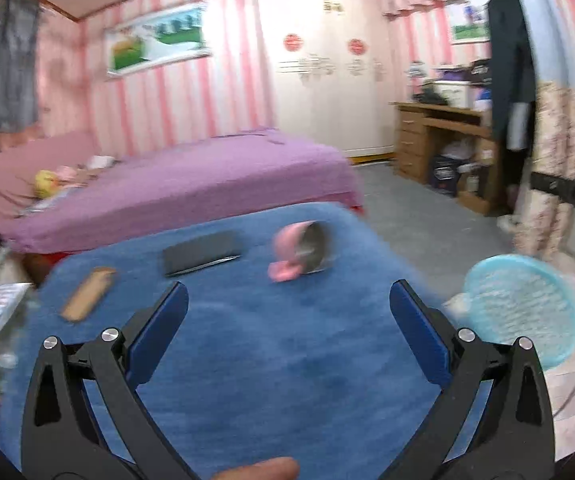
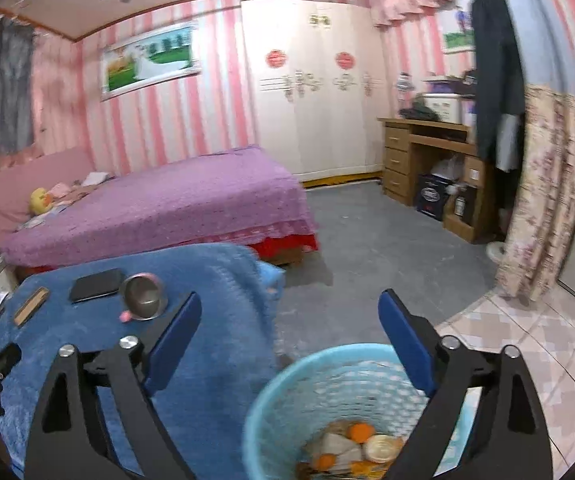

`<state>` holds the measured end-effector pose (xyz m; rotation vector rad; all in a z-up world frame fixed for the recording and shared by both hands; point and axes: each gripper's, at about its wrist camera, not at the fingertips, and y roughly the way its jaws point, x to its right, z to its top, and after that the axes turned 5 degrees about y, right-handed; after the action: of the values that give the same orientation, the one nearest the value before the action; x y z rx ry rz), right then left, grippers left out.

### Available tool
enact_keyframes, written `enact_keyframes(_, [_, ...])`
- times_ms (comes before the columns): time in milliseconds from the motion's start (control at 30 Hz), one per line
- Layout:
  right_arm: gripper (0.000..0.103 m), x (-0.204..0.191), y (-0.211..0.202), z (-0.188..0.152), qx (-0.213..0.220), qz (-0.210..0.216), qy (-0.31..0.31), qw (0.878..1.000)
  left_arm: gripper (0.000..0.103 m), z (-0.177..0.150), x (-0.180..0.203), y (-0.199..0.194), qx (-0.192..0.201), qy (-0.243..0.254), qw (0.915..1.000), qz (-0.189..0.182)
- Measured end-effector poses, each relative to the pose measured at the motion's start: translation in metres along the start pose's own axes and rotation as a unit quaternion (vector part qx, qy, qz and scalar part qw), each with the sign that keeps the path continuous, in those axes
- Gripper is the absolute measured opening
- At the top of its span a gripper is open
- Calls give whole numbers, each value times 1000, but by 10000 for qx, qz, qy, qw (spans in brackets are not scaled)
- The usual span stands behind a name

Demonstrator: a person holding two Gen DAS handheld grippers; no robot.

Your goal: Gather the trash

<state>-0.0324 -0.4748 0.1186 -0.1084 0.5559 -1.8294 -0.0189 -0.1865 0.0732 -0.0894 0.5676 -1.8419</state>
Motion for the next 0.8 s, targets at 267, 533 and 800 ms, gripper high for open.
enact_keyframes(267, [91, -114, 11, -41, -242, 1099, -238, 9934, 98, -46, -95, -2, -154, -827, 9957, 401])
enact_keyframes(533, [91, -167, 3, -64, 59, 869, -634, 9942, 98, -73, -164, 0, -264, -1497, 9856, 741])
enact_keyframes(800, [91, -179, 8, -73, 20, 782, -820, 9936, 98, -81, -171, 1, -272, -1483, 9844, 910])
